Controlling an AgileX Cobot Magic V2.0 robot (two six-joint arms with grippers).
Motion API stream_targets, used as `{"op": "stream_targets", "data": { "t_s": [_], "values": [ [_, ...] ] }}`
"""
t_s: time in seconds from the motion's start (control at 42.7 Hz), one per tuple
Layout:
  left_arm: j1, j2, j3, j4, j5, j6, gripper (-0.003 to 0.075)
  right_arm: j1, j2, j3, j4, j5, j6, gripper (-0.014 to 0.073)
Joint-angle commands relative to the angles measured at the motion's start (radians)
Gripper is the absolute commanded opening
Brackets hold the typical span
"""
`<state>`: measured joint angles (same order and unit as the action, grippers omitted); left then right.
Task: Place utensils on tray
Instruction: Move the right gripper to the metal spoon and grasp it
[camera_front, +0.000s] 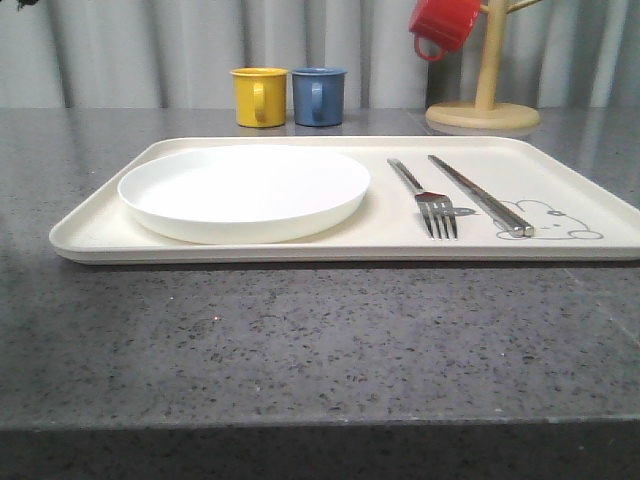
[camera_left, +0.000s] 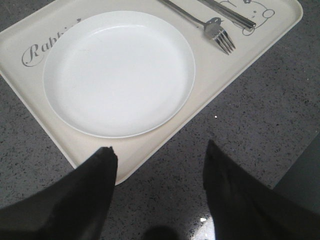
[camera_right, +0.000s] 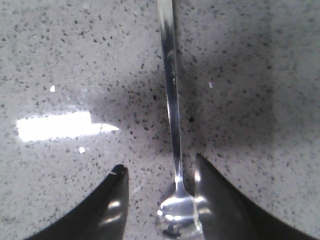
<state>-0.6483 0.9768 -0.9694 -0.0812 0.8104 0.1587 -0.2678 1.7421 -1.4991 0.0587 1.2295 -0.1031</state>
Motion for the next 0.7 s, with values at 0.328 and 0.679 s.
{"op": "stream_targets", "data": {
  "t_s": [0.328,0.679],
  "values": [
    [-0.006,-0.010,-0.026,-0.008,-0.063,-0.012,0.0389,-0.008,0.029,-0.031,-0.045,-0.072,-0.014,0.0339],
    [-0.006,-0.010,-0.026,-0.008,-0.063,-0.012,0.0389,-0.008,0.055,-0.032,-0.040,-0.064,-0.014,0.0146]
  ]
}}
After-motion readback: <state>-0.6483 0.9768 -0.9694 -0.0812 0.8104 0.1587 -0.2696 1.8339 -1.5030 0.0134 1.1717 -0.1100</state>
